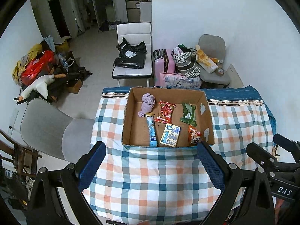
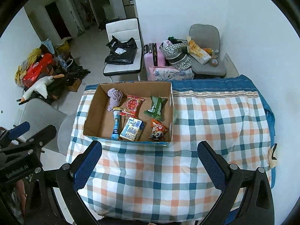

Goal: Organize soft objects

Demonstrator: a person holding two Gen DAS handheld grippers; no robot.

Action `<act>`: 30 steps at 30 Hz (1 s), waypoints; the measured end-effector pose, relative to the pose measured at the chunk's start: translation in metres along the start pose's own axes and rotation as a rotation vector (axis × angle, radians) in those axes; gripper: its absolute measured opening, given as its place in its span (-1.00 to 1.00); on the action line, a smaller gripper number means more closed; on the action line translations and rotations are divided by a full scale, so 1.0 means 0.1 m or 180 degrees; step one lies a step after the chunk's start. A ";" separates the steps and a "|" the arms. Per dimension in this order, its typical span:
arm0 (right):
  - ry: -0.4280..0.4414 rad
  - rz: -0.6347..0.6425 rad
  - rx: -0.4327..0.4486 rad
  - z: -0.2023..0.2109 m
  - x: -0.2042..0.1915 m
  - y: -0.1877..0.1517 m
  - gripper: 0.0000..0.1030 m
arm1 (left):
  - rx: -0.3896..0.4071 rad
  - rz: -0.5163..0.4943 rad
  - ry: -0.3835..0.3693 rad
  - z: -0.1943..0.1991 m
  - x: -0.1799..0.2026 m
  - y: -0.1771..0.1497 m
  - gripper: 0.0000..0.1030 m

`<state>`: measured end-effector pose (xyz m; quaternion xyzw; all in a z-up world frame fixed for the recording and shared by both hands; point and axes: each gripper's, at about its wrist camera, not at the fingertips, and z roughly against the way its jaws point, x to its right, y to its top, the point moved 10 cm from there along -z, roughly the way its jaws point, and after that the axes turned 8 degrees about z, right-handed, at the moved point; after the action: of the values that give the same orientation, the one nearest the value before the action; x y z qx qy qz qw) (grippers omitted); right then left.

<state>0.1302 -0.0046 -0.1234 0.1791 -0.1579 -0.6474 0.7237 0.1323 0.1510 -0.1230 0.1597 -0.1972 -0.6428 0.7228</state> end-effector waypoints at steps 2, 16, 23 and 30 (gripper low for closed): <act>-0.0014 0.0016 0.0028 0.06 -0.01 0.01 1.00 | 0.0004 -0.0004 -0.0003 0.03 0.01 -0.02 0.93; -0.0071 -0.0021 0.0090 0.19 0.00 0.04 1.00 | 0.0068 0.0043 0.0016 0.13 -0.02 -0.01 0.99; -0.0100 -0.0004 0.0109 0.20 0.01 0.07 1.00 | 0.0124 0.0052 0.0009 0.17 -0.05 0.02 0.99; -0.0135 0.0009 0.0125 0.23 0.02 0.11 1.00 | 0.0132 0.0056 0.0010 0.18 -0.05 0.02 0.99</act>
<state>0.1292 -0.0072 -0.0982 0.1793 -0.1861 -0.6469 0.7175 0.1249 0.1562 -0.1064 0.1740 -0.2107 -0.6319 0.7253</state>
